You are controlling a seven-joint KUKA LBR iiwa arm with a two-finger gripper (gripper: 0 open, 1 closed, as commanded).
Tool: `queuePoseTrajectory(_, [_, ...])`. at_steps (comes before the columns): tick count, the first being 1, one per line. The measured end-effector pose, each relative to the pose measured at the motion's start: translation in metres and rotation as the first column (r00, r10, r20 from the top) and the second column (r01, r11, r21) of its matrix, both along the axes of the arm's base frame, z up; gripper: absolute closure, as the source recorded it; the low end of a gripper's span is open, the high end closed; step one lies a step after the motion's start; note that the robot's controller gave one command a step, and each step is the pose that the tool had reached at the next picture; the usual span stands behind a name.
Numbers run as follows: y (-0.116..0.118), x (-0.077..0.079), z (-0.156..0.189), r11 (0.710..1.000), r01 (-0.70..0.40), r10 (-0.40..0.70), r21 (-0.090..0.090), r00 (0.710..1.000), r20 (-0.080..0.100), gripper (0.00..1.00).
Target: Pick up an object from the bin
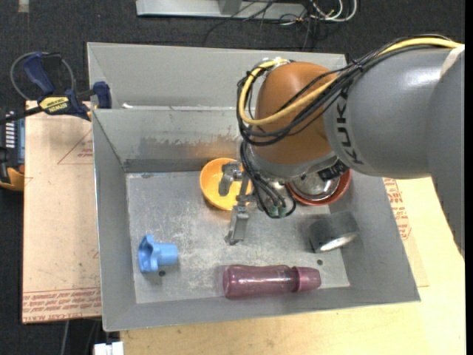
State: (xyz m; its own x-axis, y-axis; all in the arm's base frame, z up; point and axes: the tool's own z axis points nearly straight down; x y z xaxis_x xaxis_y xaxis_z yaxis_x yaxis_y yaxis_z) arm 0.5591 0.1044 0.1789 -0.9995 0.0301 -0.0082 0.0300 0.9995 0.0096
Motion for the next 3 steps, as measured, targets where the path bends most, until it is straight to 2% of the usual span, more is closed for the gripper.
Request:
queuePoseTrajectory(1, [-0.073,0.019,-0.094,0.967,-0.255,0.255,-0.002,0.967,0.008,0.0])
queuePoseTrajectory(2, [-0.061,0.009,-0.078,0.987,-0.162,0.162,-0.002,0.987,-0.007,0.0])
queuePoseTrajectory(3, [-0.146,-0.021,-0.108,0.997,-0.072,0.072,-0.006,0.997,0.005,0.0])
